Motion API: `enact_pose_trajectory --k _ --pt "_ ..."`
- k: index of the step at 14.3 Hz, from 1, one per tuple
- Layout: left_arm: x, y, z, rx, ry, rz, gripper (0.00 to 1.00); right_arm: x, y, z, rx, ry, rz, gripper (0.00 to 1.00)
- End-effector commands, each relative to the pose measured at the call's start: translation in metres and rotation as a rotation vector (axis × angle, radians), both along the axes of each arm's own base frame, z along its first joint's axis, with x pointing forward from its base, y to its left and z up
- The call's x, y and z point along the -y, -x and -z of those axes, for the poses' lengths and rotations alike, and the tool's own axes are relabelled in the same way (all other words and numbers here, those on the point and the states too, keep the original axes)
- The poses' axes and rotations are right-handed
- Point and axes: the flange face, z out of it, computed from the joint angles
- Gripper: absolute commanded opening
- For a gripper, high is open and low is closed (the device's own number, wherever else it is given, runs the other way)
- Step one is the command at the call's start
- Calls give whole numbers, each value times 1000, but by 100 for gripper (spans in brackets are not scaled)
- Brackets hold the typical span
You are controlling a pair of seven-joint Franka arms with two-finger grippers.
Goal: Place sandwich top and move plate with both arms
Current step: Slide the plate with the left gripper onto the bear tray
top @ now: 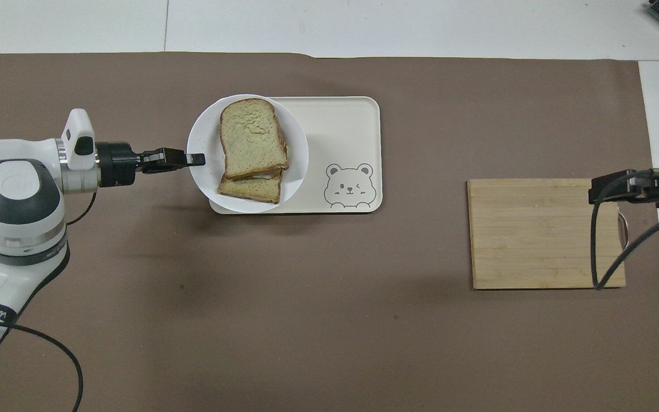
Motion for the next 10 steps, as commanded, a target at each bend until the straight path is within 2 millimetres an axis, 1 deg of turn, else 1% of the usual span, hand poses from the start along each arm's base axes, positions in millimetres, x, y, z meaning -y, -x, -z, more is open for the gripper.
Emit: enact_pose_trajectory --k 1,2,5,6,8,10 --pt "3 -31 25 -28 21 18 0 4 -1 -3 1 -22 -18 100" --pt "9 -35 41 -39 15 21 0 4 -1 -3 1 -22 -18 100" --pt "32 -39 65 -43 0 22 0 4 -1 -3 1 -22 -18 100" --pt "36 -39 67 -35 -13 16 0 4 -1 -3 1 -22 -18 100" --pt "41 -35 66 -40 -31 67 0 4 -1 -3 1 -22 -18 100" --pt "41 -33 64 -56 -19 90 0 4 -1 -3 1 -22 -18 100"
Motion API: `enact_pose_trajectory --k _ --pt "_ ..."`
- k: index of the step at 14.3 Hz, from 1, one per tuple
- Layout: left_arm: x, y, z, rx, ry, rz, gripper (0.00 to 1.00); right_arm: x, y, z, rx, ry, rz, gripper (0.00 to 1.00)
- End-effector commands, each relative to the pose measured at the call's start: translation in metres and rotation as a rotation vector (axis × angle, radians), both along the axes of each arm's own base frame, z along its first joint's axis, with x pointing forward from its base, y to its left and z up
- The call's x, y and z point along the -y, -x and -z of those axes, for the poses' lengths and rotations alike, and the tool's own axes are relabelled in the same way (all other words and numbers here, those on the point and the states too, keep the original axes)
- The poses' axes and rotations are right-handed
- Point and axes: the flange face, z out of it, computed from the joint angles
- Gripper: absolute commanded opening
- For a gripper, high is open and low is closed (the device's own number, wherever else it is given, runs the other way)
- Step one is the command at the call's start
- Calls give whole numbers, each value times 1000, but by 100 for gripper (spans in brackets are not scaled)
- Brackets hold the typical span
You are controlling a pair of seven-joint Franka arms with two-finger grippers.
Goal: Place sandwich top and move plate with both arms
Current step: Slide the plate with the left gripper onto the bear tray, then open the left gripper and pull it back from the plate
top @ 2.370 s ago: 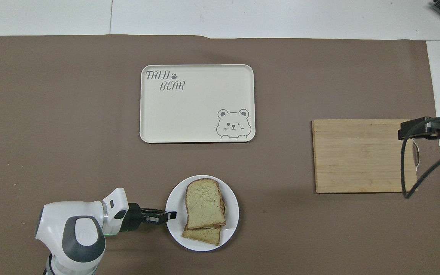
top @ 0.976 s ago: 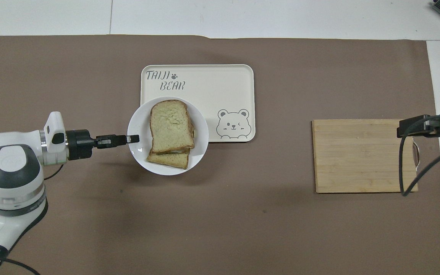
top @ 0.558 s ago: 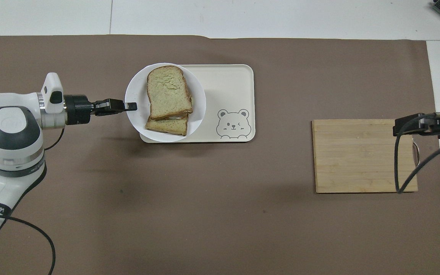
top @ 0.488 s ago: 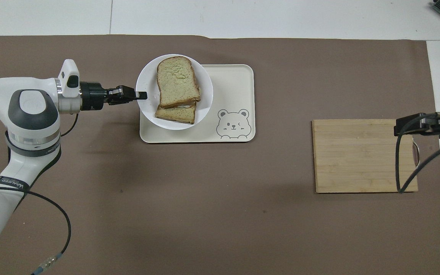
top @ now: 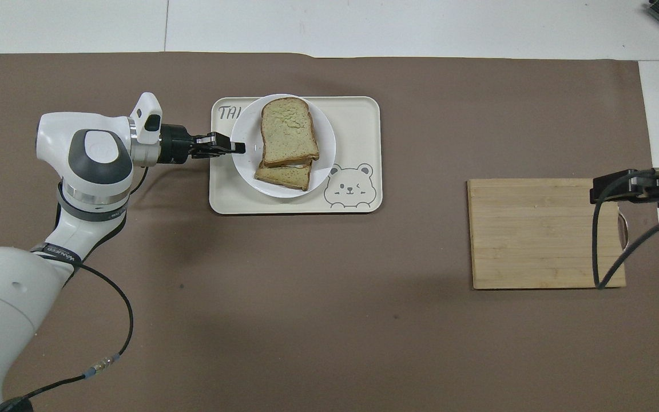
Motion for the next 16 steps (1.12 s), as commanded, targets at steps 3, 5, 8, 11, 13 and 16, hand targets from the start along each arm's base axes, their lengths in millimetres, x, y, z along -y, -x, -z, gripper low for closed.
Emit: enact_pose_trajectory --k 3,5,8,11,13,16 --pt "-1 4 -14 -68 29 56 97 4 -1 -3 1 -22 -19 100" --pt "2 2 -30 -103 -18 27 100 4 -1 -3 1 -22 -19 100" --pt "-3 -5 -89 -197 -115 -95 100 4 -1 -3 1 -22 -19 100" --pt "-12 -13 -147 -131 -282 -104 100 4 -1 -3 1 -22 -19 100" --pt "-19 -10 -189 -25 -420 -68 100 4 -1 -3 1 -22 -19 100" --pt "-31 18 -254 62 -623 10 100 4 -1 -3 1 -22 -19 100"
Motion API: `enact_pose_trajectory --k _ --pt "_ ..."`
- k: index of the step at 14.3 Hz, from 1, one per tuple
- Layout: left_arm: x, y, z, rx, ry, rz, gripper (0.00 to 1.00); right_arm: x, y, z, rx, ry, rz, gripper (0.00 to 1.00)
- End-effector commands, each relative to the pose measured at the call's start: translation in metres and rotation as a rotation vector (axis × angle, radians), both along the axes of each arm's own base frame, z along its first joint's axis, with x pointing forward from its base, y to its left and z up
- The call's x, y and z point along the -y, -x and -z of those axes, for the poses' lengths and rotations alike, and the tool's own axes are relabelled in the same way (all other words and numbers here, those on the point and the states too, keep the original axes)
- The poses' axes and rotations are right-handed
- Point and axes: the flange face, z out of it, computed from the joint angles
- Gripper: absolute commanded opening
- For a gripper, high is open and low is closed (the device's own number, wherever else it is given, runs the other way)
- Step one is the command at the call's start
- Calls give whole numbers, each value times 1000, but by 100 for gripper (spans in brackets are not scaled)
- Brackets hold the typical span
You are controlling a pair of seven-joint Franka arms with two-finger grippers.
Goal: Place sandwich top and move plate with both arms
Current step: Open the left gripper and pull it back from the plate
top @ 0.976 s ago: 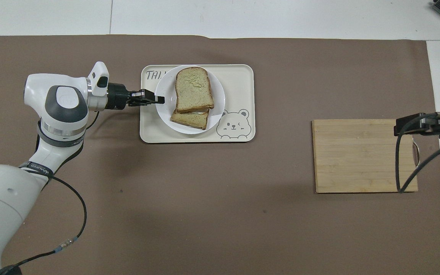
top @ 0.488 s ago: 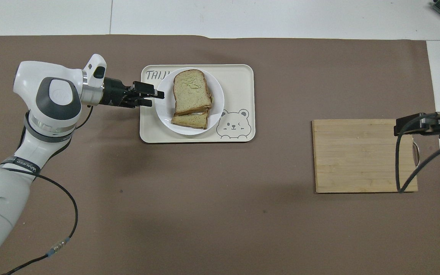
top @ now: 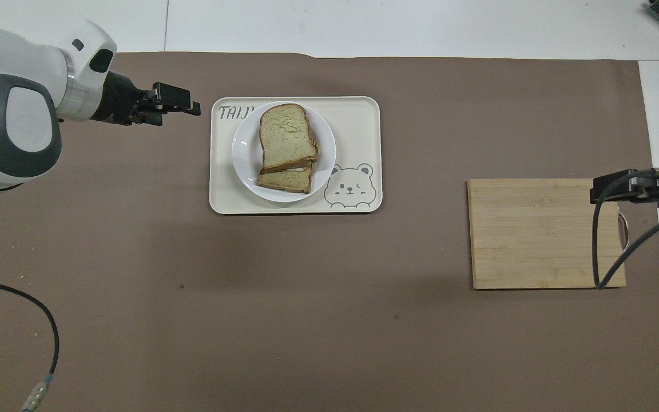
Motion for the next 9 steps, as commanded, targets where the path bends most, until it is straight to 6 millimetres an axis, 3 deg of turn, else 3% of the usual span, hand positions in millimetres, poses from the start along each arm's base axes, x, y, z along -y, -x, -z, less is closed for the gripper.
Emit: enact_pose_trajectory --k 1,6,9 --pt "-19 32 -57 16 -154 51 100 4 -1 -3 1 -22 -19 100" --pt "-42 85 -148 63 -265 68 100 4 -1 -3 1 -22 -19 100" --pt "-48 103 -173 80 -267 59 100 4 -1 -3 1 -22 -19 100"
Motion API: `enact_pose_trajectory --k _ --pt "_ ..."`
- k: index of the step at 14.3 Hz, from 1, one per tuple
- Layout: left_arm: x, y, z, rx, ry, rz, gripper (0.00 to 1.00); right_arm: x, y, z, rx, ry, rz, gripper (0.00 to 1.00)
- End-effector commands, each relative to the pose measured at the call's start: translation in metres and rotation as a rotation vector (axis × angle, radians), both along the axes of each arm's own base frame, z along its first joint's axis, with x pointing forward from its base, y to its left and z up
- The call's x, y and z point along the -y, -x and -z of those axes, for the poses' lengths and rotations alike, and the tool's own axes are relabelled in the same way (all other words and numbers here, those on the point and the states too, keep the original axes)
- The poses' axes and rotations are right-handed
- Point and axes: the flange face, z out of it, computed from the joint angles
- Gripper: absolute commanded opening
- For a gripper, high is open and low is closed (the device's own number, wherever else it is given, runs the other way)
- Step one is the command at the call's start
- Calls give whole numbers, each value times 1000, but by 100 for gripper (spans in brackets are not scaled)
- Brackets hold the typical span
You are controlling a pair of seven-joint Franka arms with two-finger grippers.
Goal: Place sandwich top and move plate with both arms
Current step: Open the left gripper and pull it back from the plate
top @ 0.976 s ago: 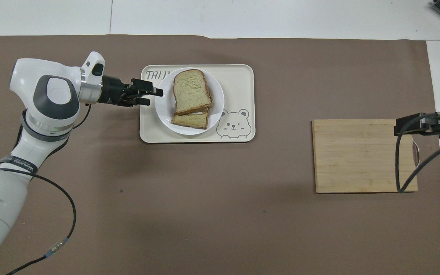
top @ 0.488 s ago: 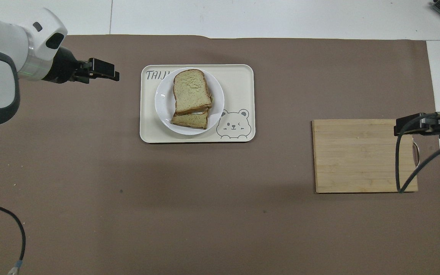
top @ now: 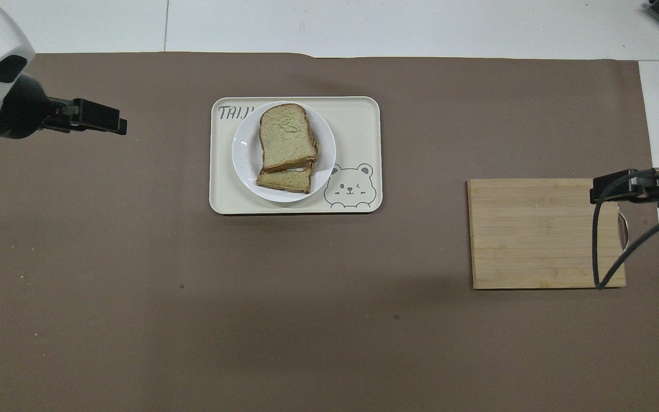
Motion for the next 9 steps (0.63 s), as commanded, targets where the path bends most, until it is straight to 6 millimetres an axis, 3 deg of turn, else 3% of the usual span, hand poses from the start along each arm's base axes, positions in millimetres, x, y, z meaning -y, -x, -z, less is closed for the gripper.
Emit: enact_pose_trajectory --k 1,4,9 --pt "-17 16 -16 3 -23 -24 100 4 -1 -3 1 -22 -19 100" --pt "-23 35 -26 -50 -33 -21 100 4 -1 -3 1 -22 -19 100" --pt "-37 48 -27 -96 -162 -29 100 4 -1 -3 1 -22 -19 100"
